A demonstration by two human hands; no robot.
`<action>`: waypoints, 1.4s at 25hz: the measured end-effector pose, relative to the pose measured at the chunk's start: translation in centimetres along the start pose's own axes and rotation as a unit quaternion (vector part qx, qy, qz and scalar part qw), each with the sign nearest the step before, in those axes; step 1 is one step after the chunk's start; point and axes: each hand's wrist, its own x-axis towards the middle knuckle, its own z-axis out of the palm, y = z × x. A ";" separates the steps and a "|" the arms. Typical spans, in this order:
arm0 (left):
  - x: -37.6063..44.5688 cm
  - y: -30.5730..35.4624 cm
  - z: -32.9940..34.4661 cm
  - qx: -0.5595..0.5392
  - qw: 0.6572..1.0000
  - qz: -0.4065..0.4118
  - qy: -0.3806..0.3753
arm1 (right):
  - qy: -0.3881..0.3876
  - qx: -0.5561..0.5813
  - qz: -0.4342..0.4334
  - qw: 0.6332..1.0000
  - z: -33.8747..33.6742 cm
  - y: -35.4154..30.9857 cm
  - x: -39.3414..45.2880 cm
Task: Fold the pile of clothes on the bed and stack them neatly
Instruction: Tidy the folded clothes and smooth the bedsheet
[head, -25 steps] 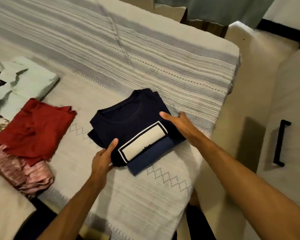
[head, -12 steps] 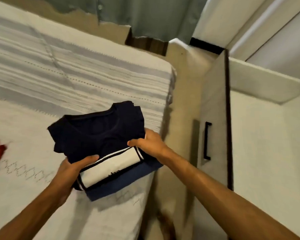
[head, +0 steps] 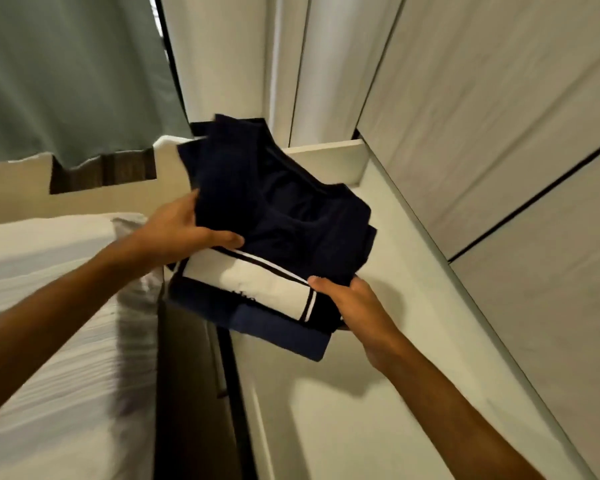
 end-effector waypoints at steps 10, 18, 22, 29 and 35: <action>10.1 -7.5 29.8 -0.084 0.899 -0.413 0.118 | 0.203 0.216 0.306 0.905 -8.8 16.6 11.5; 20.9 -6.4 32.7 -0.177 0.920 -0.324 0.133 | 0.302 0.245 0.216 0.896 -7.2 14.0 24.4; 32.0 -4.7 33.0 -0.072 0.981 -0.128 0.123 | 0.283 0.293 0.191 0.893 -10.3 9.4 34.0; 34.6 -2.6 31.7 0.025 0.991 -0.092 0.092 | 0.288 0.308 0.143 0.896 -9.1 9.1 34.0; 39.7 -0.2 29.7 -0.171 0.963 -0.205 -0.045 | 0.289 0.349 0.104 0.885 -9.4 9.0 33.8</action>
